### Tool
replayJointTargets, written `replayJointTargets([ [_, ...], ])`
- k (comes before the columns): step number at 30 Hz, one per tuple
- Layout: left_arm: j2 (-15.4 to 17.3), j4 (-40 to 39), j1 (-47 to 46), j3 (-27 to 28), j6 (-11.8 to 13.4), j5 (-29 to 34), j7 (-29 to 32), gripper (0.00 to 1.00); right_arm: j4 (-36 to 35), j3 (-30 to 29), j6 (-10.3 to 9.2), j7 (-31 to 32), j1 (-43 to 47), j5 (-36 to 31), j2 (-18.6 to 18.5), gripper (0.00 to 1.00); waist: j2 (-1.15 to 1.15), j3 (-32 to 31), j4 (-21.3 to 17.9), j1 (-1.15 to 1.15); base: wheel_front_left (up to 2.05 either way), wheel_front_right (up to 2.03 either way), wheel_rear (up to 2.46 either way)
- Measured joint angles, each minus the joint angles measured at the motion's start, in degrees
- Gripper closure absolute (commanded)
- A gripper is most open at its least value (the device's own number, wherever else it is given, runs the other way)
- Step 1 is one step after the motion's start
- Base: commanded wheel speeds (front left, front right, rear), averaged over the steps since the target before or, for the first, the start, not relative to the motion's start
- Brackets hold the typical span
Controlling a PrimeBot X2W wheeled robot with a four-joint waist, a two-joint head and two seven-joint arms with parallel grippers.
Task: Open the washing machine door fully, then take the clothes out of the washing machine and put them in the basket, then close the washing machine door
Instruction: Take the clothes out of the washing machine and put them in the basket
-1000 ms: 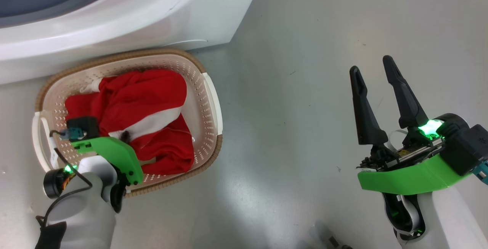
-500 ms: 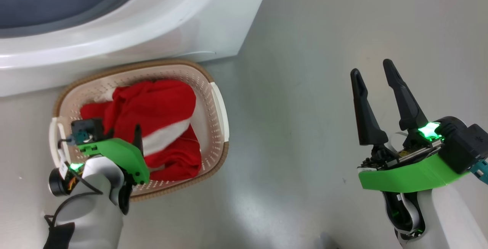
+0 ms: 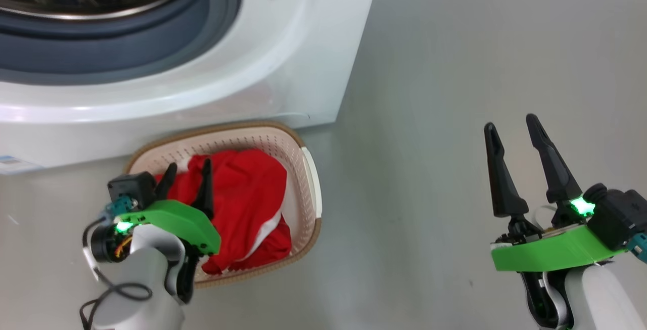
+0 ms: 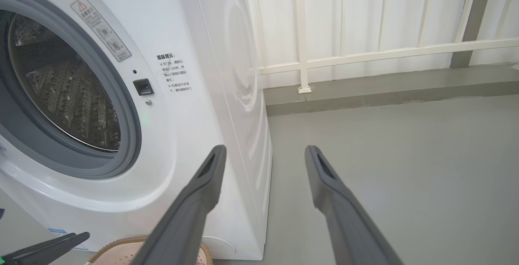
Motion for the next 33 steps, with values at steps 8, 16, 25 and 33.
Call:
replayJointTargets([
  [8, -0.15, -27.4, 12.67, 1.86, 2.57, 6.53, -0.01, 0.0, 1.86, -1.88, 0.0, 0.0, 2.92, -0.99, 0.02, 0.0, 0.0, -6.39, 1.56, 0.0, 0.0, 0.0, 0.0],
  [16, -0.2, -40.43, 20.8, 3.66, 2.68, 6.65, -0.01, 0.0, 2.94, -2.98, 0.0, 0.0, 5.3, -2.56, 0.04, 0.0, 0.0, -11.38, 2.61, 0.0, 0.0, 0.0, 0.0],
  [25, -0.2, -46.81, 26.52, 4.44, 4.28, 7.94, -0.25, 0.0, 3.07, -4.83, 0.0, 0.0, 7.9, -4.33, 0.07, 0.0, 0.0, -16.04, 3.56, 0.0, 0.0, 0.0, 0.0],
  [33, -0.13, -48.48, 32.71, 7.15, 4.66, 8.15, -0.24, 0.0, 2.93, -6.38, 0.0, 0.0, 12.45, -6.2, 0.12, 0.0, 0.0, -20.02, 4.5, 0.0, 0.0, 0.0, 0.0],
])
